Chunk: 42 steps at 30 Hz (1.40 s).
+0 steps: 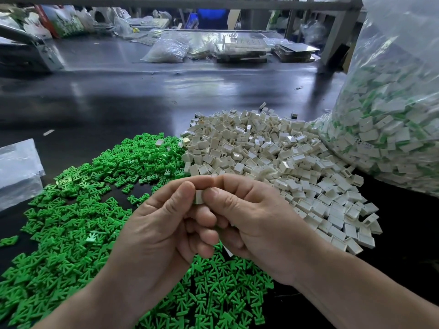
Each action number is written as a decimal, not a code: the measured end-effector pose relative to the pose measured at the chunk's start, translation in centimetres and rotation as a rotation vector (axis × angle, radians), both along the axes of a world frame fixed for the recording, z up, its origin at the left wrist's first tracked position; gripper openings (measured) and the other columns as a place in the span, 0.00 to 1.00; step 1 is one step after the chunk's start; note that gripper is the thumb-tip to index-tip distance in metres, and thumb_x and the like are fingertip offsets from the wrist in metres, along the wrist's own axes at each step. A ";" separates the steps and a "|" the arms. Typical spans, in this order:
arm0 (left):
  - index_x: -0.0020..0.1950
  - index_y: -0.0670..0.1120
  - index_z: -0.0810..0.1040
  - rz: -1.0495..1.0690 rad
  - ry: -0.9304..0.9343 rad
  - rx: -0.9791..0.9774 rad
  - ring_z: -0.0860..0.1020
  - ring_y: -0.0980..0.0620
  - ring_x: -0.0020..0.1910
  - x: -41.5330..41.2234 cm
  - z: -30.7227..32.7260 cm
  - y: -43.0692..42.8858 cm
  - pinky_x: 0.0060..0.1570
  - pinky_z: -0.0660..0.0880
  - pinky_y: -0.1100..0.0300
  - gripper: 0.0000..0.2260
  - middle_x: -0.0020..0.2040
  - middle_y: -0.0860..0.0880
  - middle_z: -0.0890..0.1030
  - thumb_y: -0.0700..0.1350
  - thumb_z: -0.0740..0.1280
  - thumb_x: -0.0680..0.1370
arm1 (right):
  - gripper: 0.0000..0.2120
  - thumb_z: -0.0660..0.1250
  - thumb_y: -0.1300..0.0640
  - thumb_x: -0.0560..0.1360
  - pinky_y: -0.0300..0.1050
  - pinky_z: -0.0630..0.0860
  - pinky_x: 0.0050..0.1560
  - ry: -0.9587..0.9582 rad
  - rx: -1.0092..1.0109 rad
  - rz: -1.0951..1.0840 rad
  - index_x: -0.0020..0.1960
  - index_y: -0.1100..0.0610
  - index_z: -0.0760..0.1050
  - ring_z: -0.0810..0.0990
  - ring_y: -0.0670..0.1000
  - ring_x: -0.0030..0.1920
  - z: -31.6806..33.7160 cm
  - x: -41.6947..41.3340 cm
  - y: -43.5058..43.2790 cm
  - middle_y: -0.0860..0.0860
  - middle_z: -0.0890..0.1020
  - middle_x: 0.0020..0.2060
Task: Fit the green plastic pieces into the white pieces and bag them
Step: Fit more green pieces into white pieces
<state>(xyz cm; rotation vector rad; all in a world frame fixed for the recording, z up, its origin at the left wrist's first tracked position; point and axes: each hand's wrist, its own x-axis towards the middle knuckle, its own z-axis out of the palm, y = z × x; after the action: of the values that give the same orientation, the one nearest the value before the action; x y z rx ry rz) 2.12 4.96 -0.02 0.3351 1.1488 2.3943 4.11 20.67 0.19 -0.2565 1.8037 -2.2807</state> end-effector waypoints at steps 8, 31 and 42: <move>0.49 0.46 0.85 -0.042 0.004 -0.004 0.80 0.53 0.25 -0.2 0.1 -0.2 0.22 0.75 0.64 0.18 0.30 0.46 0.81 0.50 0.81 0.63 | 0.08 0.64 0.52 0.79 0.37 0.58 0.20 -0.001 -0.037 0.013 0.50 0.55 0.79 0.62 0.48 0.25 0.4 0.2 -0.2 0.49 0.72 0.30; 0.54 0.43 0.83 0.027 0.113 -0.118 0.78 0.49 0.25 -1.0 0.1 -0.9 0.25 0.75 0.61 0.12 0.31 0.43 0.79 0.45 0.73 0.72 | 0.10 0.64 0.54 0.78 0.36 0.63 0.22 -0.054 -0.086 -0.002 0.38 0.53 0.74 0.67 0.47 0.23 0.7 0.1 -0.1 0.52 0.72 0.30; 0.51 0.58 0.79 0.128 1.297 -1.498 0.73 0.60 0.40 0.2 -1.4 -0.6 0.36 0.72 0.65 0.20 0.43 0.61 0.74 0.71 0.59 0.72 | 0.05 0.67 0.56 0.74 0.33 0.63 0.18 -0.218 -0.429 0.003 0.42 0.54 0.72 0.70 0.43 0.24 1.7 -1.2 2.5 0.49 0.75 0.33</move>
<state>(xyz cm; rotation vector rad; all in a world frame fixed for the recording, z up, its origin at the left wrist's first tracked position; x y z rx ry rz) 2.36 4.35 -1.45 1.2347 3.0013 0.5198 2.96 23.14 1.84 -0.0720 1.2003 -2.5584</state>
